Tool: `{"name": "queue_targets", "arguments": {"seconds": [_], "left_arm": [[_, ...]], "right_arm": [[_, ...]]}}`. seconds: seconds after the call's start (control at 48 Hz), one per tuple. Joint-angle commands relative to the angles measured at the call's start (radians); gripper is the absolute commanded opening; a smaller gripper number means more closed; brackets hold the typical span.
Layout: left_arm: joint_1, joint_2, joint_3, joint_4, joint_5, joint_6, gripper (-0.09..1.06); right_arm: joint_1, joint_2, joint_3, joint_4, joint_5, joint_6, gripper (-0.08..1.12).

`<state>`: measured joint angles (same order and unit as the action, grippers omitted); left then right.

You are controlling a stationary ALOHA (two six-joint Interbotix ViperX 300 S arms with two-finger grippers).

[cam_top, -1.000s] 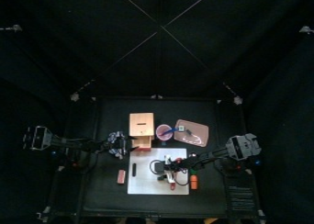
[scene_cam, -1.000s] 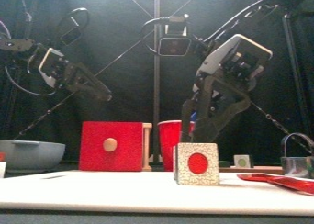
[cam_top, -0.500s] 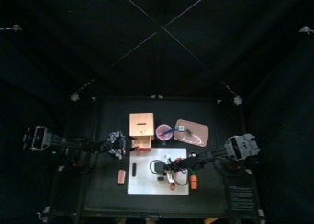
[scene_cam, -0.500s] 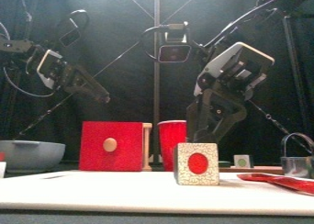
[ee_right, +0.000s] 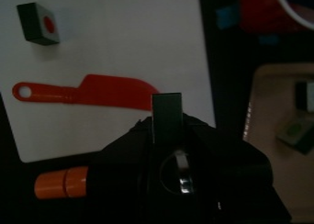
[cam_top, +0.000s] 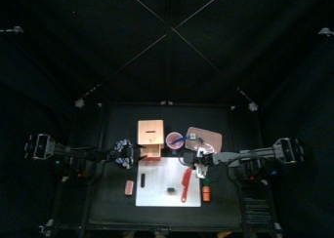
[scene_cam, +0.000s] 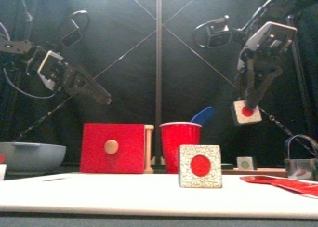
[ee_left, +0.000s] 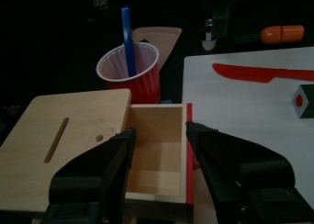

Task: Place sushi on board then cut the sushi with the knife then place the pieces on the plate
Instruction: Place the 4 sushi pieces on the plate

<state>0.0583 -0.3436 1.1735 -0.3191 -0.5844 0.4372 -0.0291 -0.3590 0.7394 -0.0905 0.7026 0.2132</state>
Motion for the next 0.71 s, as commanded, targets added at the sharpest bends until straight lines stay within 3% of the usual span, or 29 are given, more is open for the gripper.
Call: {"name": "queue_targets", "arguments": {"seconds": [0.021,0.312,0.458,0.708], "left_arm": [[0.005,-0.006,-0.009,-0.002,-0.005,0.002,0.85],[0.012,-0.006,-0.008,-0.002,-0.005,0.002,0.85],[0.020,-0.006,-0.008,0.000,-0.005,0.003,0.85],[0.020,-0.005,0.000,-0.002,-0.005,0.002,0.85]], "right_arm": [[-0.112,-0.140,0.071,-0.012,0.032,-0.006,0.60],[-0.414,-0.310,0.236,-0.032,-0.031,-0.005,0.60],[-0.552,-0.270,0.259,-0.008,-0.143,-0.002,0.61],[-0.669,-0.155,0.295,0.058,-0.230,-0.002,0.61]]}}
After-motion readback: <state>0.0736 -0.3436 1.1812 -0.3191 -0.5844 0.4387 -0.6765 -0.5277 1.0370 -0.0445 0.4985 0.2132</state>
